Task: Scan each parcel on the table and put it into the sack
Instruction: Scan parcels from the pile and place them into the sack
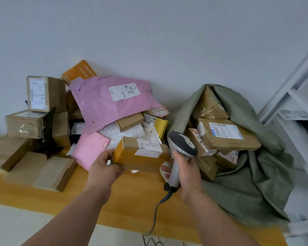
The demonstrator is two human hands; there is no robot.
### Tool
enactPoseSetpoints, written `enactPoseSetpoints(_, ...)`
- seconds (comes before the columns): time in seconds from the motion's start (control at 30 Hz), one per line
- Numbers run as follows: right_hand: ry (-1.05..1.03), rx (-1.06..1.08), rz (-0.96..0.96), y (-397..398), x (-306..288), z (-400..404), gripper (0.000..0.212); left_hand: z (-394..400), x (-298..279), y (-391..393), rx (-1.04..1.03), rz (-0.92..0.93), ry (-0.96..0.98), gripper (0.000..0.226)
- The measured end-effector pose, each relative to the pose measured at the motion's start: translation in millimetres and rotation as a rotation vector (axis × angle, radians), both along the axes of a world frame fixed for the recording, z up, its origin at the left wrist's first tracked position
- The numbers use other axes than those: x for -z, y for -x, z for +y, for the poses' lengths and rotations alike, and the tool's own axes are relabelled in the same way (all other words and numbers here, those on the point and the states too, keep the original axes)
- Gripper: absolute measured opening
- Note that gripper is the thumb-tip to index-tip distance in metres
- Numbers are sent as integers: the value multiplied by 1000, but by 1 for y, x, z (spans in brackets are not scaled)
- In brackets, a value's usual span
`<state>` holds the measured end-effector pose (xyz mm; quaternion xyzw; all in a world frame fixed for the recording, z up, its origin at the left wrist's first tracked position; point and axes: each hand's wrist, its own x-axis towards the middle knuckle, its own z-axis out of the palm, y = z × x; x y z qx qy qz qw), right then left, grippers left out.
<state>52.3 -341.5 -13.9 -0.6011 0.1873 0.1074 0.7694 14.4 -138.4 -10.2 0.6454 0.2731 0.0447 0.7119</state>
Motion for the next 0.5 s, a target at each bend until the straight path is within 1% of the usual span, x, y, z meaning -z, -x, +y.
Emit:
enactPoseSetpoints(0.07, 5, 23, -15, 1, -5, -1, 15, -3, -6, 0, 32, -34, -48, 57)
enactPoseSetpoints(0.17, 5, 51, -12, 4, -12, 3, 17, 1, -12, -4, 82, -39, -108, 64)
enactPoseSetpoints(0.33, 16, 96, -29, 12, -15, 17, 17, 13, -16, -6, 245, -58, -336, 67)
enactPoseSetpoints(0.37, 4, 113, -32, 15, -16, 21, 18, 16, -17, -5, 267, -43, -337, 65)
enactPoseSetpoints(0.4, -5, 131, -36, 17, -17, 25, 19, 19, -18, -4, 279, -22, -303, 62)
enactPoseSetpoints(0.43, -12, 144, -42, 20, -18, 28, 22, 22, -20, -2, 279, 1, -228, 57)
enactPoseSetpoints(0.5, -20, 158, -49, 24, -18, 35, 28, 26, -28, 1, 257, 41, 3, 43)
